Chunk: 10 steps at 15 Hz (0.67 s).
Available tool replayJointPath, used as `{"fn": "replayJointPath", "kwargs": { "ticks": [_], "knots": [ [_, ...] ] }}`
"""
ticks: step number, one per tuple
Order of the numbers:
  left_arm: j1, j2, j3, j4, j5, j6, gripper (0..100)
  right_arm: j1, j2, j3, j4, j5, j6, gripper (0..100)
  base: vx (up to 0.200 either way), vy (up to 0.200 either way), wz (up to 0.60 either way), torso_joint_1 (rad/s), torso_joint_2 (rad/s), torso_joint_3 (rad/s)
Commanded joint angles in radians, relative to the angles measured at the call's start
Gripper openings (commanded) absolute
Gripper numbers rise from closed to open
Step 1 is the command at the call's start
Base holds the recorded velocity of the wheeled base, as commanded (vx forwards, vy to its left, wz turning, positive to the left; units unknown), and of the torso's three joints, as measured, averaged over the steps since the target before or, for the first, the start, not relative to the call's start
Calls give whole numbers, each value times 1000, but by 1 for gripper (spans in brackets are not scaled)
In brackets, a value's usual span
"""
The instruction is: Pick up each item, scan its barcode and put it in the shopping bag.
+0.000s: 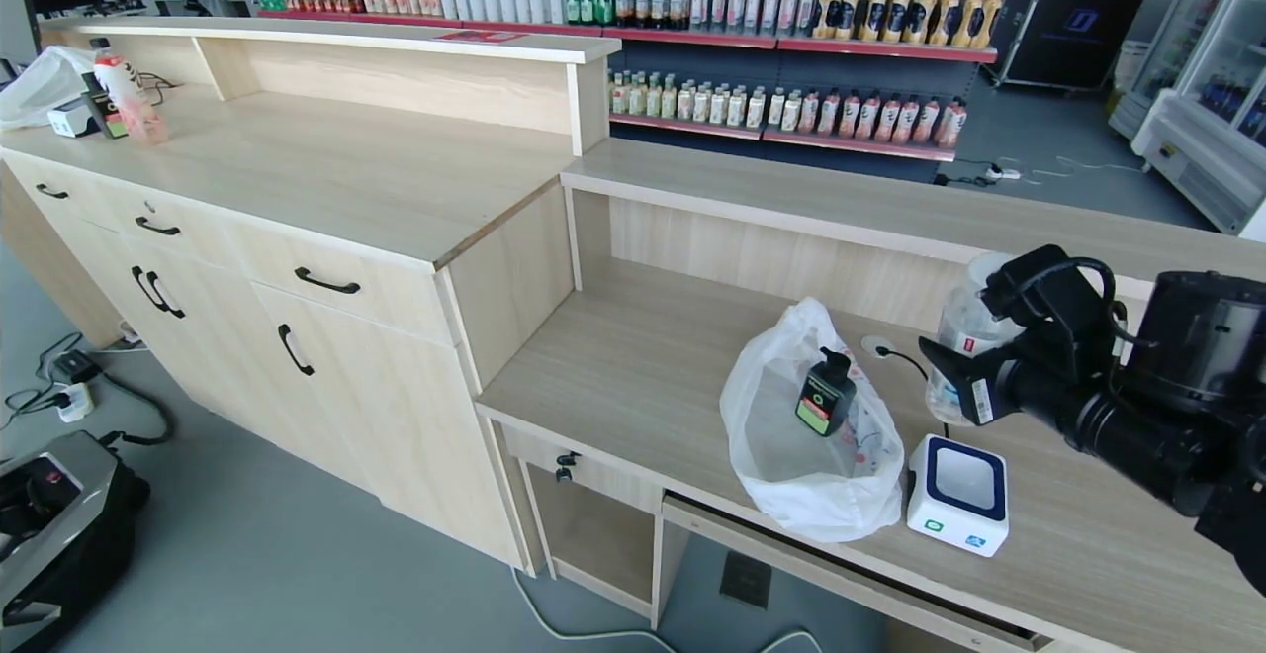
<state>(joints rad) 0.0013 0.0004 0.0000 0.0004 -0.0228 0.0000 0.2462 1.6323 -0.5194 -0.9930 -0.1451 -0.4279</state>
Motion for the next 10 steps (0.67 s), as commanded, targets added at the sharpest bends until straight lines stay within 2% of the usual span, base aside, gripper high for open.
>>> {"fn": "replayJointPath", "kwargs": {
  "ticks": [1, 6, 10],
  "knots": [
    [0, 1, 0, 0, 1, 0, 100, 22, 32, 10, -30, 4, 9, 0, 0, 0, 600, 2, 2, 2],
    [0, 1, 0, 0, 0, 0, 100, -10, 245, -16, -73, 16, 190, 0, 0, 0, 0, 0, 0, 0],
    [0, 1, 0, 0, 0, 0, 100, -77, 429, -70, -113, 16, 222, 0, 0, 0, 0, 0, 0, 0]
  ]
}}
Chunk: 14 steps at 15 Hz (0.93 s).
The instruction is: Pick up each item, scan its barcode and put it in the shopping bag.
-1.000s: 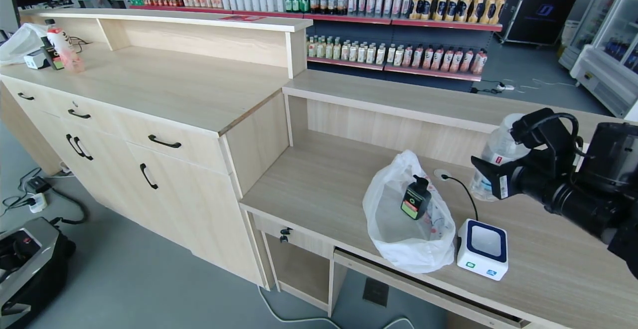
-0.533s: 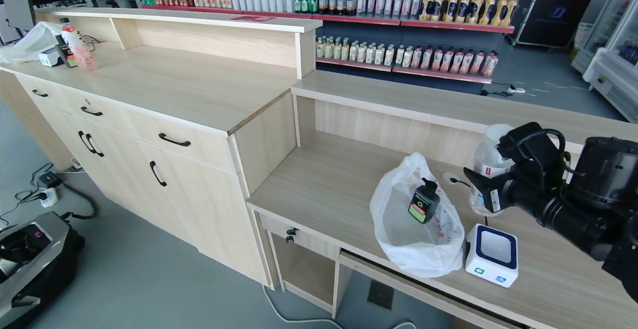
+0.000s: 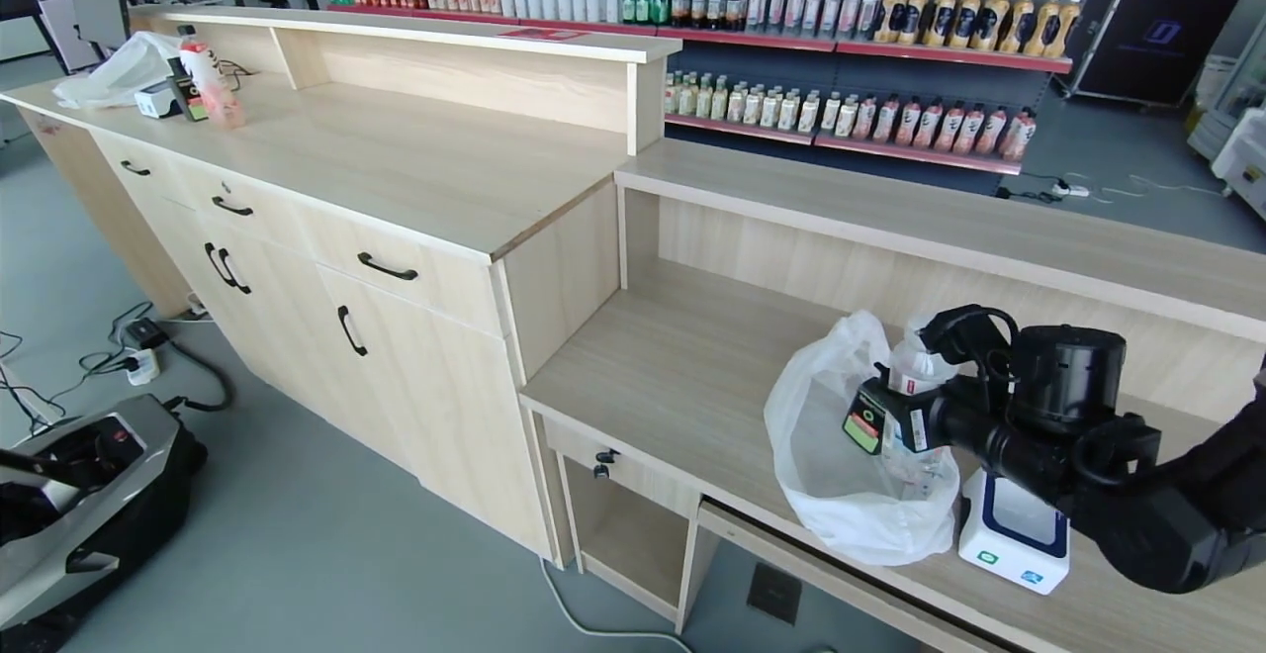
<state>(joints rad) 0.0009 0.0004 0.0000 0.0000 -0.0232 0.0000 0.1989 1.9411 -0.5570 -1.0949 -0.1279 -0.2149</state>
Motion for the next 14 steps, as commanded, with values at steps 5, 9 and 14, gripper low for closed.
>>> {"fn": "replayJointPath", "kwargs": {
  "ticks": [5, 9, 14],
  "knots": [
    [1, 1, 0, 0, 0, 0, 100, -32, 277, -116, -102, 117, 52, 0, 0, 0, 0, 0, 0, 0],
    [1, 1, 0, 0, 0, 0, 100, -35, 361, -161, -188, 235, 52, 0, 0, 0, 0, 0, 0, 0],
    [1, 1, 0, 0, 0, 0, 100, -38, 455, -241, -207, 237, 51, 0, 0, 0, 0, 0, 0, 0]
  ]
}}
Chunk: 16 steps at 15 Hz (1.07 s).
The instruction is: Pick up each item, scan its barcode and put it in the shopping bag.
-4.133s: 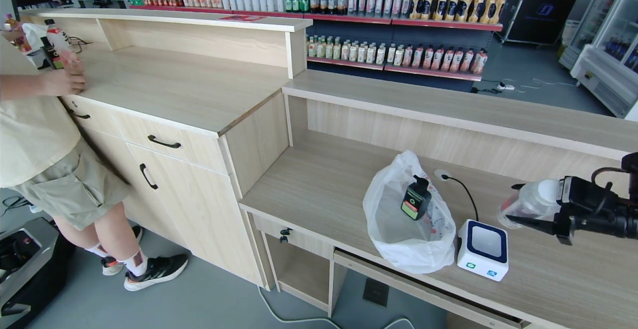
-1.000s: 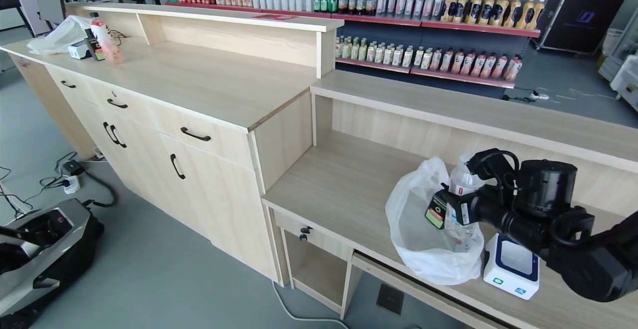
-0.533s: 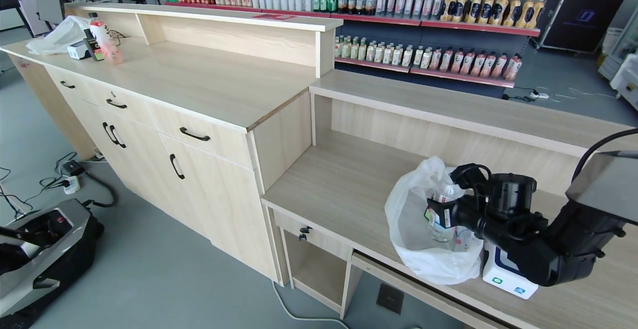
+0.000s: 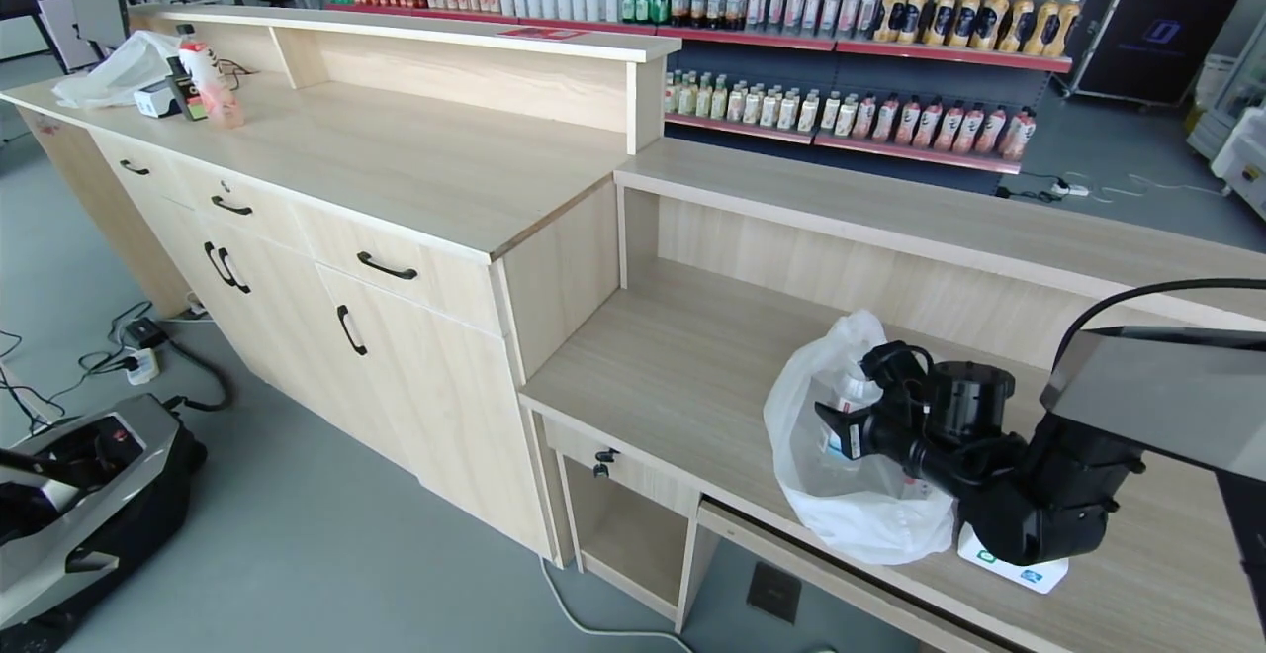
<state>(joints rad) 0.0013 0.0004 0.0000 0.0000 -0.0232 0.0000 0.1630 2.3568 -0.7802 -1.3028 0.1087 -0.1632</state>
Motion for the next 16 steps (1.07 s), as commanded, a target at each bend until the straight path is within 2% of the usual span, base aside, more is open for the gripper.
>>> {"fn": "replayJointPath", "kwargs": {
  "ticks": [1, 5, 11, 12, 16],
  "knots": [
    [0, 1, 0, 0, 0, 0, 100, -2, 50, -31, -1, 2, 1, 0, 0, 0, 0, 0, 0, 0],
    [0, 1, 0, 0, 0, 0, 100, -3, 98, -42, -53, 35, -1, 0, 0, 0, 0, 0, 0, 0],
    [0, 1, 0, 0, 0, 0, 100, -3, 104, -39, -53, 37, -4, 0, 0, 0, 0, 0, 0, 0],
    [0, 1, 0, 0, 0, 0, 100, -3, 93, -33, -49, 37, -6, 100, 0, 0, 0, 0, 0, 0],
    [0, 1, 0, 0, 0, 0, 100, -3, -5, 15, -44, 37, -1, 100, 0, 0, 0, 0, 0, 0]
  ]
}}
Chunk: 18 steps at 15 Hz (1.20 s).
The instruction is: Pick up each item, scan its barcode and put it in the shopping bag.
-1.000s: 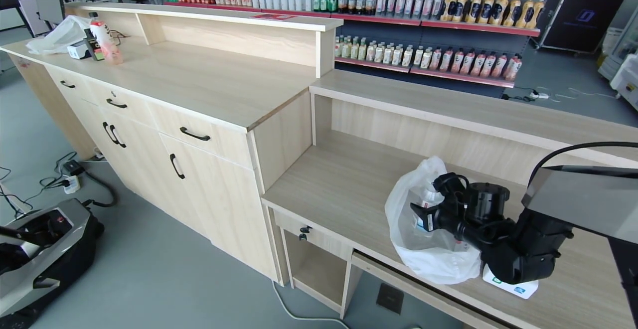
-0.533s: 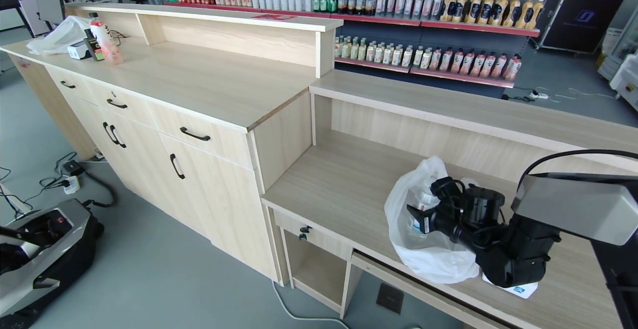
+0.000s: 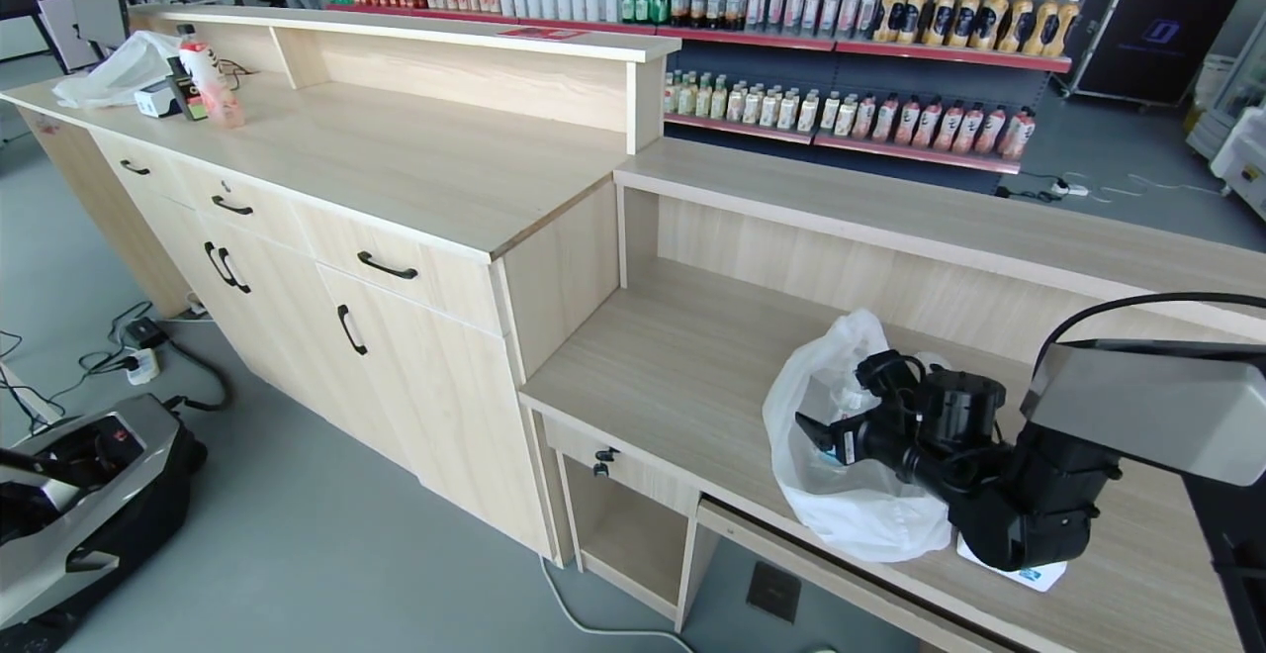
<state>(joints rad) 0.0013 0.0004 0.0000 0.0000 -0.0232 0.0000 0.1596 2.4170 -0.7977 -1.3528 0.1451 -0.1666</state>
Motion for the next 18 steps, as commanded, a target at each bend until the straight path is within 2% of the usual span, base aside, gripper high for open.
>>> {"fn": "replayJointPath", "kwargs": {
  "ticks": [1, 3, 7, 8, 11, 14, 15, 18],
  "knots": [
    [0, 1, 0, 0, 0, 0, 100, 0, -130, 75, 26, 1, 2, 100, 0, 0, 0, 0, 0, 0],
    [0, 0, 0, 0, 0, 0, 100, 1, -296, 143, 112, 1, -4, 100, 0, 0, 0, 0, 0, 0],
    [0, 0, 0, 0, 0, 0, 100, -17, -610, 236, 136, -10, -21, 100, 0, 0, 0, 0, 0, 0],
    [0, 1, 0, 0, 0, 0, 100, -22, -710, 287, 187, -10, -42, 100, 0, 0, 0, 0, 0, 0],
    [0, 1, 0, 0, 0, 0, 100, -98, -878, 295, 383, -32, -177, 100, 0, 0, 0, 0, 0, 0],
    [0, 1, 0, 0, 0, 0, 100, -167, -974, 298, 466, -32, -168, 100, 0, 0, -600, 2, -2, 1],
    [0, 1, 0, 0, 0, 0, 100, -203, -1030, 295, 554, -32, -159, 100, 0, 0, -600, -7, 2, 2],
    [0, 1, 0, 0, 0, 0, 100, -233, -1147, 293, 751, -41, -119, 100, 0, 0, -600, 9, 1, 7]
  ]
}}
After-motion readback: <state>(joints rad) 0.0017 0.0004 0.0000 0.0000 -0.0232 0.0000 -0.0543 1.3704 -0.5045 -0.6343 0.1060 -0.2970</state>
